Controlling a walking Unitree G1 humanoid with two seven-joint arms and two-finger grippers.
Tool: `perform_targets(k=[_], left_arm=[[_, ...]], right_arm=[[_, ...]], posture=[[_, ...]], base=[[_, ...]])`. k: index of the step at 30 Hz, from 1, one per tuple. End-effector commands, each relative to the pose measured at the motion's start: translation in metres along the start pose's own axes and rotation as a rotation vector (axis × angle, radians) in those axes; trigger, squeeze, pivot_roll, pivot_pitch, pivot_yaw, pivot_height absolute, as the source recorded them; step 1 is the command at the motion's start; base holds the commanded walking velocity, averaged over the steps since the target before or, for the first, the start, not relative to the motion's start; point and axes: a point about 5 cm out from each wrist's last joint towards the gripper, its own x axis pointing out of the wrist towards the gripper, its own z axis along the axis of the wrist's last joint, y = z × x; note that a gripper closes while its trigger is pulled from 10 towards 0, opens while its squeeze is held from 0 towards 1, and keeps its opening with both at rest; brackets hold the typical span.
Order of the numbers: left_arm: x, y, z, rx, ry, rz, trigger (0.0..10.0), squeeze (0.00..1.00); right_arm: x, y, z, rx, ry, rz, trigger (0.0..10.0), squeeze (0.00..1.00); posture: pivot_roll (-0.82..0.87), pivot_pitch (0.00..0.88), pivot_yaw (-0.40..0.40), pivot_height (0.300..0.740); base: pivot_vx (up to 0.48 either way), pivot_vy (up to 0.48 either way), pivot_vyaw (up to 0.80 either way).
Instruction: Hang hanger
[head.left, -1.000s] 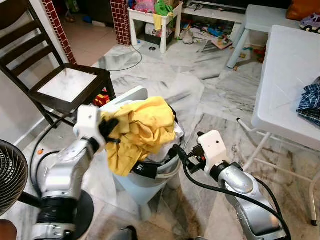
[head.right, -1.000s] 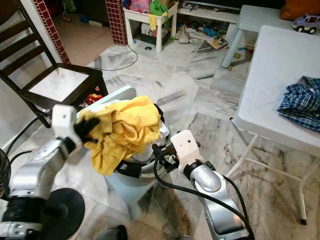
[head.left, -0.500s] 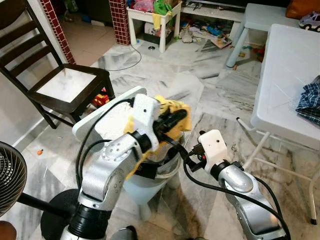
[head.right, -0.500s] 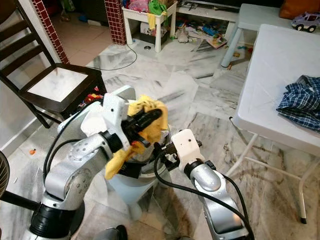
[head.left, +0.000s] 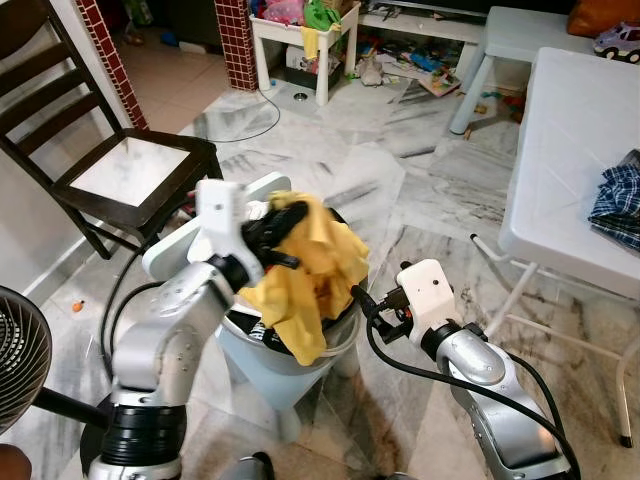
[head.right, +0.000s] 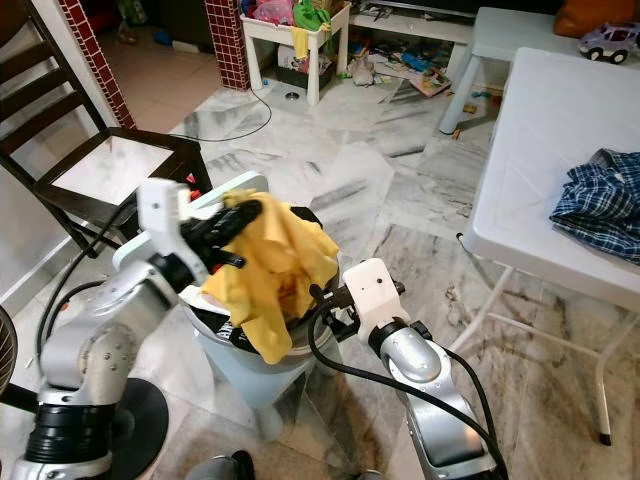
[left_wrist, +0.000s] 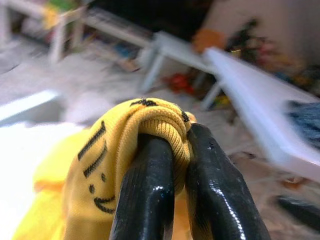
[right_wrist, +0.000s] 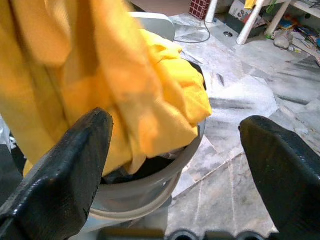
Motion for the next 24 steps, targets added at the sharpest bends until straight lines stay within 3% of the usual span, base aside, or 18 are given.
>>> perform_targets(k=[1, 2, 3, 4, 6, 7, 9, 17, 20, 23, 24], left_arm=[[-0.009, 0.024, -0.016, -0.037, 0.05, 0.103, 0.0, 0.0], [-0.011, 0.032, -0.023, -0.036, 0.079, 0.14, 7.5, 0.0], [-0.013, 0.037, -0.028, -0.041, 0.099, 0.157, 7.5, 0.0], [-0.015, 0.046, -0.039, -0.064, 0.143, 0.19, 10.0, 0.0], [-0.017, 0.053, -0.05, -0.099, 0.185, 0.22, 10.0, 0.0], [-0.017, 0.057, -0.056, -0.104, 0.202, 0.245, 10.0, 1.0], [-0.017, 0.061, -0.062, -0.122, 0.223, 0.272, 10.0, 1.0], [-0.017, 0.083, -0.069, -0.019, 0.249, 0.396, 10.0, 1.0], [-0.022, 0.098, -0.068, 0.064, 0.289, 0.486, 10.0, 1.0], [-0.021, 0.1, -0.063, 0.126, 0.28, 0.497, 10.0, 1.0], [-0.02, 0.101, -0.06, 0.183, 0.269, 0.502, 10.0, 1.0]], right_arm=[[0.001, -0.001, 0.001, 0.001, 0.002, 0.002, 10.0, 0.0], [0.001, -0.001, 0.001, 0.0, 0.001, 0.004, 10.0, 0.0], [0.001, -0.001, 0.001, -0.001, 0.001, 0.004, 10.0, 0.0], [0.0, -0.001, 0.001, -0.004, 0.002, 0.006, 10.0, 0.0], [0.0, -0.002, 0.001, -0.007, 0.003, 0.008, 10.0, 0.0], [0.0, -0.002, 0.001, -0.008, 0.004, 0.009, 10.0, 0.0], [0.0, -0.003, 0.001, -0.009, 0.004, 0.009, 10.0, 0.0], [-0.001, -0.002, 0.001, -0.01, 0.005, 0.008, 10.0, 0.0], [-0.001, -0.001, 0.002, -0.008, 0.004, 0.011, 10.0, 0.0], [-0.001, -0.001, 0.002, -0.008, 0.004, 0.009, 10.0, 0.0], [-0.001, -0.001, 0.002, -0.008, 0.004, 0.008, 10.0, 0.0]], posture=[[-0.06, 0.119, 0.011, 0.74], [-0.07, 0.12, 0.007, 0.74], [-0.07, 0.122, 0.006, 0.74], [-0.07, 0.122, 0.006, 0.74], [-0.07, 0.122, 0.0, 0.74], [-0.07, 0.122, 0.0, 0.74], [-0.08, 0.12, -0.001, 0.74], [-0.08, 0.121, -0.001, 0.74], [-0.08, 0.125, 0.0, 0.74], [-0.08, 0.125, 0.0, 0.74], [-0.08, 0.125, 0.0, 0.74]], base=[[0.0, 0.0, 0.0], [0.0, 0.0, 0.0], [0.0, 0.0, 0.0], [0.0, 0.0, 0.0], [0.0, 0.0, 0.0], [0.0, 0.0, 0.0], [0.0, 0.0, 0.0], [0.0, 0.0, 0.0], [0.0, 0.0, 0.0], [0.0, 0.0, 0.0], [0.0, 0.0, 0.0]])
